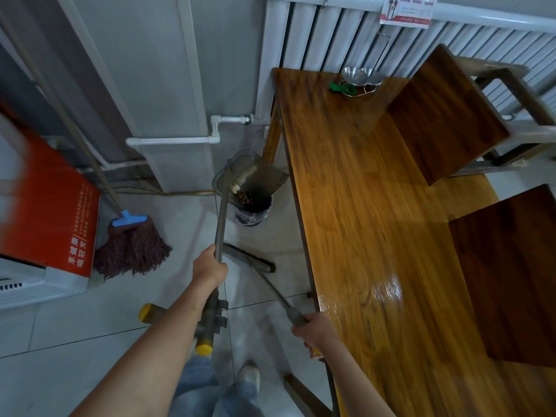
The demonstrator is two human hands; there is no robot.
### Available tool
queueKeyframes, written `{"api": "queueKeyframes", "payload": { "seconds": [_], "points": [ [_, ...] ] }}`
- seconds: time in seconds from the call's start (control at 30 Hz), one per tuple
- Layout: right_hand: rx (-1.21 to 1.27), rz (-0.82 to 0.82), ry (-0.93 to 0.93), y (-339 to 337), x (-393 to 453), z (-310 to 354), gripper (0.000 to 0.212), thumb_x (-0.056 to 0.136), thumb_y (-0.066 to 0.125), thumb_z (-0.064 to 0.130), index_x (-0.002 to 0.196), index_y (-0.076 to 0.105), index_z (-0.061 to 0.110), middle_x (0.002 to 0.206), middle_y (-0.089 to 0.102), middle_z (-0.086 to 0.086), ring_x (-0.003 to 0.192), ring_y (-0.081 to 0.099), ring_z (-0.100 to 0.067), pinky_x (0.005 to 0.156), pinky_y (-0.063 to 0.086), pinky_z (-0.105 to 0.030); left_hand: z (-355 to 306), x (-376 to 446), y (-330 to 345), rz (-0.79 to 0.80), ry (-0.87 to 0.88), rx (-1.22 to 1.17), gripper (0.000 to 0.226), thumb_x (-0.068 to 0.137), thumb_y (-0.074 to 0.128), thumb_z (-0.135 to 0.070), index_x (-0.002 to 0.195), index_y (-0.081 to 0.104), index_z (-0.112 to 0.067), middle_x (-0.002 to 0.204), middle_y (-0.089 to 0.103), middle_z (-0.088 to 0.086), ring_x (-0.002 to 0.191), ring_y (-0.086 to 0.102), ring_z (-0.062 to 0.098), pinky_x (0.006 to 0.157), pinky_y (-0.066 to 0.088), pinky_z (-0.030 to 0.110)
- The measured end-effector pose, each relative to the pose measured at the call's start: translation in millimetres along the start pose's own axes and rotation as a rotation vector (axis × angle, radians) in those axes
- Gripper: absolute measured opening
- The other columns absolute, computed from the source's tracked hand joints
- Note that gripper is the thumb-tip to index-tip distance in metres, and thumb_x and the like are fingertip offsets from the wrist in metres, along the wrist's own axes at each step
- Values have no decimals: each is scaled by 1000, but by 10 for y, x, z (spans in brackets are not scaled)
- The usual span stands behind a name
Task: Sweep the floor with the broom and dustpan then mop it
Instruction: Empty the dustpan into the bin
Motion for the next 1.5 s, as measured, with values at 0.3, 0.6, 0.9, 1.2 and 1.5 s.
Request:
{"api": "queueKeyframes", "payload": {
  "seconds": [0.3,0.6,0.9,1.2,1.5],
  "points": [
    [-26,10,4,-14,5,19,27,86,67,25,109,65,11,69,59,1,62,59,-12,78,60,-36,13,4,-26,4,11,38,41,85,53,-3,125,54,-7,108,64,15,89,59,29,76,49,28],
    [-53,7,-4,-24,12,33,23,86,66,24,106,66,12,68,60,0,63,61,-14,76,61,-38,24,-2,-44,26,38,45,60,85,53,-6,143,40,-14,117,61,12,94,61,27,75,50,29],
    [-77,11,-5,-35,9,91,18,85,66,23,99,67,11,72,63,-3,74,69,-21,77,60,-41,69,1,-94,6,23,46,60,85,55,-4,142,40,-11,118,62,12,95,61,26,83,51,29],
    [-66,17,8,-14,3,95,29,86,67,25,110,65,10,80,66,-4,73,66,-17,76,61,-38,138,-67,-90,2,53,43,56,86,58,-6,140,43,-11,117,63,13,99,62,29,87,50,30],
    [-55,8,22,6,-20,88,28,85,66,25,110,65,12,71,60,0,73,63,-18,81,59,-39,155,-70,-40,20,50,61,64,85,53,-5,146,37,-16,119,62,12,96,61,27,81,50,29]
  ]
}}
Point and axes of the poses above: each hand's wrist, its own x-axis towards the middle knuckle, its own y-axis out of the palm, z = x × y, the point moved 1 cm from there along x, towards the middle knuckle
